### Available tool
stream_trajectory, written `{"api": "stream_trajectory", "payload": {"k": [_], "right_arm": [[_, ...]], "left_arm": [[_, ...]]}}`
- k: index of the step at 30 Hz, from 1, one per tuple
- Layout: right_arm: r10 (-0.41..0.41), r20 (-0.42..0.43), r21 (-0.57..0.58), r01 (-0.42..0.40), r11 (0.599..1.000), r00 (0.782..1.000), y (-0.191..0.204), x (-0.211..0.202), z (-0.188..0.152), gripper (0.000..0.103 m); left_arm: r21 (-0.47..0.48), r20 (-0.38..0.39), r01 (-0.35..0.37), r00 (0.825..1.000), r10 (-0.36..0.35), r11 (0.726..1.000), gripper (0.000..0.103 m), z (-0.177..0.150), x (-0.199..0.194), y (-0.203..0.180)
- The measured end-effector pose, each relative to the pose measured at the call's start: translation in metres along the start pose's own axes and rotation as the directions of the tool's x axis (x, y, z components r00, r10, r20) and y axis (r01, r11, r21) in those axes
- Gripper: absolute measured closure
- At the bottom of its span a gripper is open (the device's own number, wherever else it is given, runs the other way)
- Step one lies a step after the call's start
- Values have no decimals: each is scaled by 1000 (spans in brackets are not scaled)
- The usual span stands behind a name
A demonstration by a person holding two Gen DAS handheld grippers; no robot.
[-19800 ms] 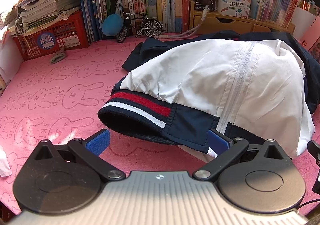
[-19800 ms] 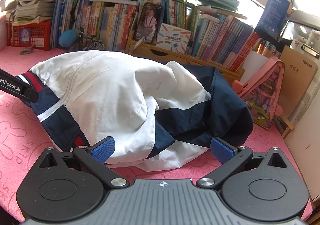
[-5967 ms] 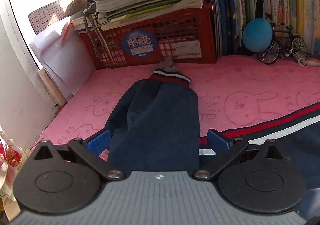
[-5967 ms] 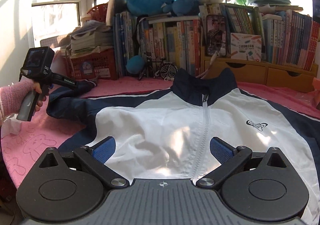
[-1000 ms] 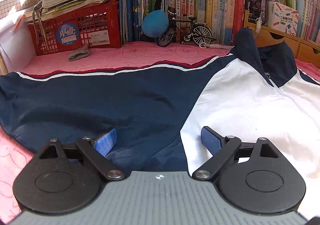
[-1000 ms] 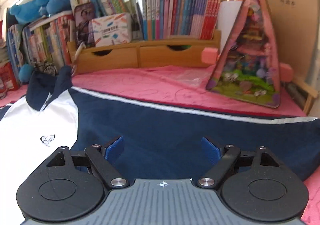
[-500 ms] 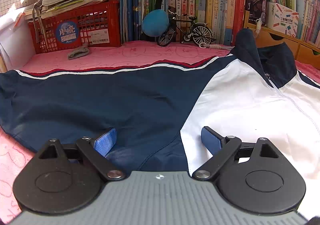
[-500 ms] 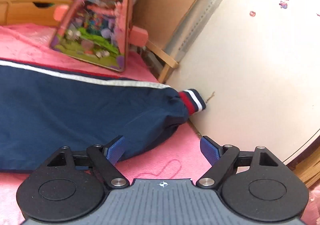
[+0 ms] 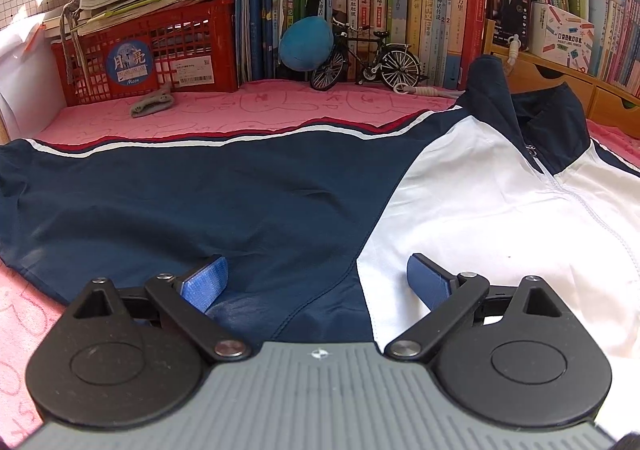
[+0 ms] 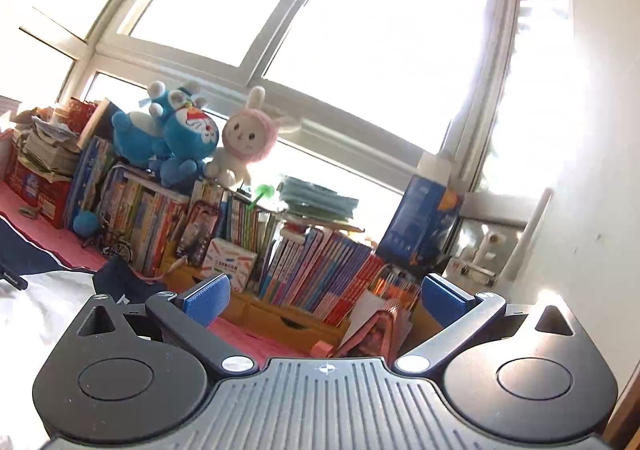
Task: Fold clothes
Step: 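Open the right tool and lift it away from the sleeve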
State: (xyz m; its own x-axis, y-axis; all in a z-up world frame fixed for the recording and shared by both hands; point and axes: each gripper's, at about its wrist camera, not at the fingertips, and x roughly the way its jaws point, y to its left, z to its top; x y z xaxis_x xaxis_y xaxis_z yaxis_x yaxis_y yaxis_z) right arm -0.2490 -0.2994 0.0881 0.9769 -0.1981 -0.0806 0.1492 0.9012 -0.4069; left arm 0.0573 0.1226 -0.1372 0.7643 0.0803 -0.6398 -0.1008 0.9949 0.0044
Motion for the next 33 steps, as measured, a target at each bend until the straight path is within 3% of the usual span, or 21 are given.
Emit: {"api": "stream_trajectory", "payload": {"k": [2,5,7,9,12,16,17,20,22,25,30,33], "right_arm": [[6,100,-52,0,999,995,-1,-40,27,0],[17,111,-57,-11,998,994,11,-41,28,0],[88,89,-10,-88,996,992,28,-26,12,0],[224,30,88,-226,970,974,58,5,-12,0],[414,-79,279,-379,882,907,118,73,-52,0],[577,-189,438,-458,774,794,189,157,-88,7],[591,-240,448,-452,771,770,206,178,-95,8],[579,-316,441,-424,791,752,229,219,-103,12],[550,-362,438,-384,813,753,234,243,-109,20],[455,-475,387,-285,877,753,244,276,-122,32],[332,-489,314,-192,930,807,240,310,-130,29],[289,-505,337,-123,934,813,232,335,-135,19]], "left_arm": [[0,0,0,1000,0,1000,5,0,0,0],[-1,0,-1,1000,1,1000,5,0,0,0],[-2,0,-2,1000,2,1000,5,0,0,-1],[-3,0,-3,1000,3,1000,5,0,0,-1],[-2,0,-2,1000,2,1000,5,0,0,-1],[-3,-1,-1,1000,1,1000,5,0,-1,0],[-4,-1,-1,1000,1,1000,5,0,-1,0],[-4,-2,2,1000,-2,1000,4,1,0,0],[-2,-4,5,1000,-5,1000,3,1,0,0],[-1,-6,8,1000,-8,1000,3,1,0,0],[1,-9,15,1000,-15,1000,1,1,0,-1],[1,-11,20,1000,-20,1000,0,2,1,-1]]}}
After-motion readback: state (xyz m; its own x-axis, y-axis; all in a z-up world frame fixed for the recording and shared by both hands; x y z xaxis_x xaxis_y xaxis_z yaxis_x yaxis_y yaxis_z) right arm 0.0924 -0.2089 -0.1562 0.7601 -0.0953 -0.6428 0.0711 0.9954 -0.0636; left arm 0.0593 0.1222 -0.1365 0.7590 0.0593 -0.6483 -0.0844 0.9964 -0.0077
